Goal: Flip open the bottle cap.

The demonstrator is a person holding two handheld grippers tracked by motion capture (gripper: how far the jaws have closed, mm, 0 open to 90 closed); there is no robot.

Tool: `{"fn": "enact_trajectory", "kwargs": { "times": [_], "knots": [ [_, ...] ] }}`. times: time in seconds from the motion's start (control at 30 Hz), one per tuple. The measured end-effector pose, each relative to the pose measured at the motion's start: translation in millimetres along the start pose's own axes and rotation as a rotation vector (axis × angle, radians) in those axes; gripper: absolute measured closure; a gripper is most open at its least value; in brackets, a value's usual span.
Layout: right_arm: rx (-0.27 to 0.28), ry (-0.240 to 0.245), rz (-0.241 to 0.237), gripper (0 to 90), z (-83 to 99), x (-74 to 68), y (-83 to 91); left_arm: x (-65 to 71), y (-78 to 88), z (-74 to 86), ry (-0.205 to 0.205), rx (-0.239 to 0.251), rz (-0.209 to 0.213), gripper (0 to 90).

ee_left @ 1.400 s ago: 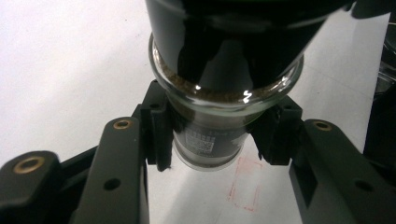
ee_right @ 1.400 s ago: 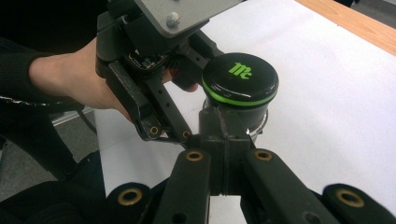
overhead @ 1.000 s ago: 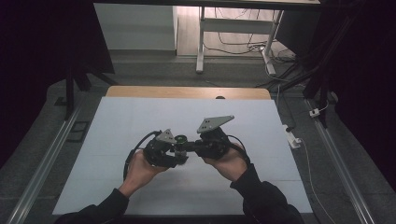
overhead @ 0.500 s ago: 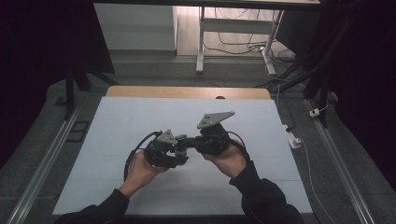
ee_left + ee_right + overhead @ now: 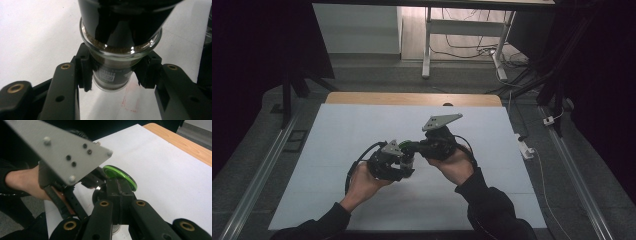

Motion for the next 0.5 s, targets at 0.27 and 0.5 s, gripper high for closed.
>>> {"fn": "enact_trajectory", "kwargs": {
  "times": [0.27,0.5],
  "knots": [
    [0.006,-0.024,0.018,89.9,-3.7,12.4,-3.7,3.0,-2.0,-0.1,-0.018,-0.009,-0.001,53.7],
    [0.002,-0.029,0.013,89.9,-1.5,14.3,-5.4,1.2,-0.7,-0.6,-0.008,0.004,-0.004,53.6]
  ]
}}
Point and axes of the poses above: each handheld gripper's, and its own axes: y roughly backward along the jaws, z roughly out of its underside, x roughly to its right, the point moved 8 cm from there along -y, roughly forward along the jaws, and after that the axes turned 2 degrees about z, right-handed, at the moved point
